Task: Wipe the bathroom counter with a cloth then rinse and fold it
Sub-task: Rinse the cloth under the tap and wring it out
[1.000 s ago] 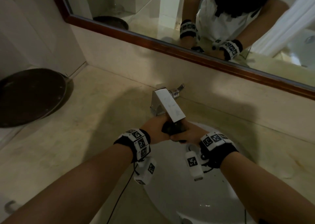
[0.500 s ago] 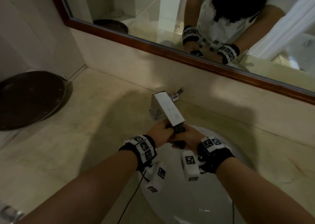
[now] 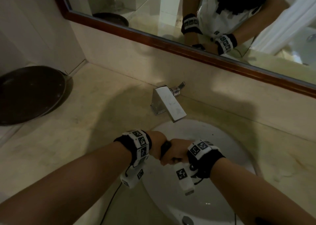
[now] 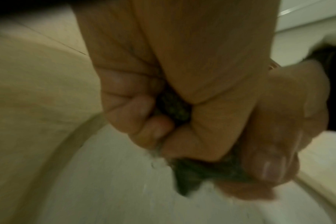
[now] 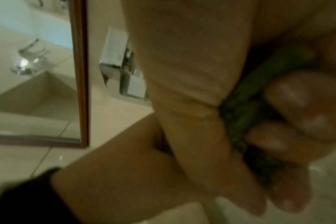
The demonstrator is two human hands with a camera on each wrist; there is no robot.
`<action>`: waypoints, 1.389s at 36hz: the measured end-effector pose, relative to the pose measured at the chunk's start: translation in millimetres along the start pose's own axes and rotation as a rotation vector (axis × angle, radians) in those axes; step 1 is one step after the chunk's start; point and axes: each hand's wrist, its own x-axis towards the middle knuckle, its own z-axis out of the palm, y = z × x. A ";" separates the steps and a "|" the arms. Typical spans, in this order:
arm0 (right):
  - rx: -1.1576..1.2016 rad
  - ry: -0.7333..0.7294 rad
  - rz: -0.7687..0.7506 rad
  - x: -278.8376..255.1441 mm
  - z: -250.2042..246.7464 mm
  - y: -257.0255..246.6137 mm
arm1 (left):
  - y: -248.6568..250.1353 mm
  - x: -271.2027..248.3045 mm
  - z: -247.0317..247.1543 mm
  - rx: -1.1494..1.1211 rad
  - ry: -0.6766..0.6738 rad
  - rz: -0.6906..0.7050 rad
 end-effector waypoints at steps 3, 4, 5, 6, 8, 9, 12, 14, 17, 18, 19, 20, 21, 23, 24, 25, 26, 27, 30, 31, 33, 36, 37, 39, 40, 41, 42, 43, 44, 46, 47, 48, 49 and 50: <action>-0.055 -0.019 0.056 0.8 11.8 -1.5 | -0.1 2.6 8.9 0.069 -0.055 -0.038; -0.038 -0.032 0.063 0.6 14.9 -1.8 | 0.0 2.9 10.5 0.099 -0.080 -0.051; -0.013 -0.037 0.066 1.3 17.5 -1.6 | -0.4 3.3 11.9 0.124 -0.103 -0.062; 0.017 -0.039 0.065 2.5 19.3 -0.8 | -1.1 3.7 12.4 0.145 -0.121 -0.074; 0.086 -0.047 0.074 5.5 21.5 -0.6 | -2.4 5.3 11.5 0.143 -0.147 -0.105; 0.110 -0.054 0.080 6.5 22.9 -0.4 | -2.2 5.3 10.6 0.138 -0.156 -0.114; 0.132 -0.052 0.074 7.4 23.8 -0.2 | -0.8 3.8 7.8 0.131 -0.148 -0.126; 0.126 -0.031 0.077 4.6 21.9 -0.3 | 0.4 3.9 8.4 0.121 -0.122 -0.115; 0.108 0.015 0.063 0.5 16.6 1.9 | 0.5 6.6 7.3 0.096 -0.038 -0.078; 0.107 0.026 0.032 0.2 13.6 3.2 | 0.2 7.7 5.1 0.083 -0.028 -0.062; 0.112 0.040 0.002 -0.1 10.0 4.3 | 0.1 7.9 1.9 0.067 -0.015 -0.050; 0.120 0.054 -0.026 -1.4 6.2 4.9 | 0.0 7.7 -1.9 0.038 0.008 -0.042; 0.120 0.067 -0.043 -4.1 1.7 4.4 | 0.7 6.4 -6.3 -0.001 0.035 -0.035; 0.100 0.109 -0.072 -7.6 -9.9 3.3 | 0.4 4.5 -13.6 -0.068 0.083 -0.025; 0.093 0.134 -0.078 -9.8 -16.0 3.1 | 0.3 3.8 -16.1 -0.100 0.103 -0.023; 0.102 0.157 -0.096 -12.0 -21.9 3.2 | -0.1 3.4 -17.6 -0.140 0.123 -0.018; 0.103 0.179 -0.122 -11.8 -27.8 4.9 | -1.2 5.2 -17.7 -0.193 0.151 -0.010; 0.088 0.200 -0.144 -13.4 -33.1 5.7 | -3.0 7.5 -16.6 -0.249 0.190 -0.005; 0.052 0.310 -0.232 -19.3 -44.7 5.9 | -9.0 11.9 -13.6 -0.390 0.320 -0.041; 0.044 0.362 -0.272 -20.6 -47.2 5.0 | -10.0 12.2 -13.4 -0.432 0.344 -0.065; 0.049 0.450 -0.319 -19.8 -49.7 4.8 | -11.2 13.6 -13.4 -0.512 0.367 -0.119; 0.106 0.517 -0.354 -16.2 -48.9 5.4 | -9.6 13.9 -14.6 -0.643 0.355 -0.154; 0.123 0.524 -0.350 -16.8 -47.9 5.6 | -8.8 16.1 -14.3 -0.651 0.356 -0.141; 0.198 0.505 -0.345 -14.8 -46.1 9.7 | -6.5 17.8 -14.1 -0.628 0.363 -0.117; 0.297 0.470 -0.353 -13.4 -45.3 13.2 | -5.2 17.9 -13.7 -0.614 0.377 -0.109; 0.436 0.420 -0.356 -11.9 -43.8 16.5 | -4.1 18.4 -13.3 -0.610 0.400 -0.110; 0.586 0.355 -0.348 -9.2 -41.5 19.9 | -3.4 18.2 -13.0 -0.621 0.453 -0.097; 0.701 0.298 -0.331 -9.0 -39.0 20.5 | -3.1 19.3 -11.5 -0.640 0.500 -0.086; 0.763 0.267 -0.326 -8.2 -37.4 20.8 | -2.1 20.3 -10.0 -0.674 0.530 -0.074; 0.773 0.282 -0.302 -6.4 -34.2 18.7 | -0.4 22.2 -6.7 -0.762 0.559 -0.029; 0.731 0.328 -0.280 -4.8 -33.6 17.3 | 0.6 22.5 -5.6 -0.805 0.543 -0.010; 0.667 0.380 -0.260 -2.3 -33.1 16.5 | 0.9 23.5 -4.6 -0.839 0.523 0.009; 0.605 0.423 -0.230 -0.5 -33.0 17.2 | 1.6 21.5 -5.1 -0.862 0.477 0.022; 0.566 0.451 -0.207 0.6 -33.3 18.3 | 2.4 18.3 -6.8 -0.884 0.430 0.030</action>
